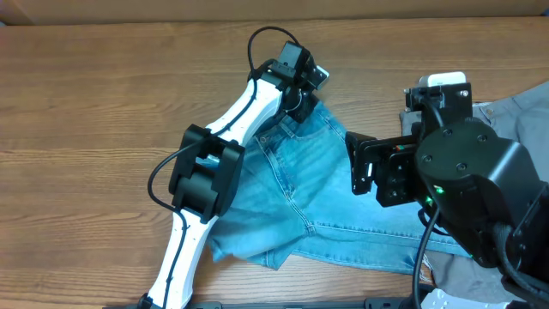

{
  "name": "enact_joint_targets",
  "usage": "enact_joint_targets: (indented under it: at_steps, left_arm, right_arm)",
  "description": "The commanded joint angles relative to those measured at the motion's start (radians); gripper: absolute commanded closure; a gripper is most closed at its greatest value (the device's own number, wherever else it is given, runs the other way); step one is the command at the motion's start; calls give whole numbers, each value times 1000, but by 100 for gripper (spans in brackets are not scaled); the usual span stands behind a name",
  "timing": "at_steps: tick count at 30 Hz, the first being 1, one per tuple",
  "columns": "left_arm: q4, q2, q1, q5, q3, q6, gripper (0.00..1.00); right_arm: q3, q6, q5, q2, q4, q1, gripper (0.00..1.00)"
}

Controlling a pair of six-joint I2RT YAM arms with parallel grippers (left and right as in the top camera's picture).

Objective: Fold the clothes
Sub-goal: 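Grasp the jeans waistband with the left gripper and pull it left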

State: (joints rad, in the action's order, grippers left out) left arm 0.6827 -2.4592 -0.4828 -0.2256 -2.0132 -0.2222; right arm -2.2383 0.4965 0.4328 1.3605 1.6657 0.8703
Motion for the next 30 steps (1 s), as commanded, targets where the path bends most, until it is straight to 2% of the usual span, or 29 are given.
enact_joint_targets:
  at_steps: [1,5,9,12,16,17,19,20,22,23,24,25,30]
  left_arm:
    - [18,-13,-1,-34,-10,-10,96]
    - [78,34,20,57,-90,26,96]
    - [145,125,54,171,-247,39,96]
    - [181,197,90,379,-353,40,96]
    - [216,286,189,817,-419,35,96]
    - [219,307,225,889,-418,35,96]
    - [239,349,321,890,-418,37,96]
    - [252,365,369,848,-417,40,83]
    - [285,390,460,770,-417,45,70]
    - [303,402,508,745,-417,71,48]
    - [319,414,549,726,-417,111,6]
    - [337,425,588,698,-417,150,0]
    - [386,482,733,484,-417,193,0]
  right_arm:
    - [-13,6,-12,-2,1,-2,6]
    - [-13,6,-27,-2,13,-2,6]
    - [-13,14,-34,-2,13,-2,6]
    - [-13,30,-34,-2,12,-2,6]
    - [-13,32,-46,-2,13,-2,6]
    - [-13,32,-51,-2,13,-2,6]
    - [-13,32,-61,-2,13,-2,5]
    - [-13,32,-68,-2,13,-2,5]
    - [-13,32,-69,-2,15,-2,5]
    - [-13,32,-69,-2,16,-2,5]
    - [-13,32,-69,-2,17,-2,5]
    - [-13,32,-69,-2,18,-2,5]
    - [-13,32,-69,-2,20,-2,1]
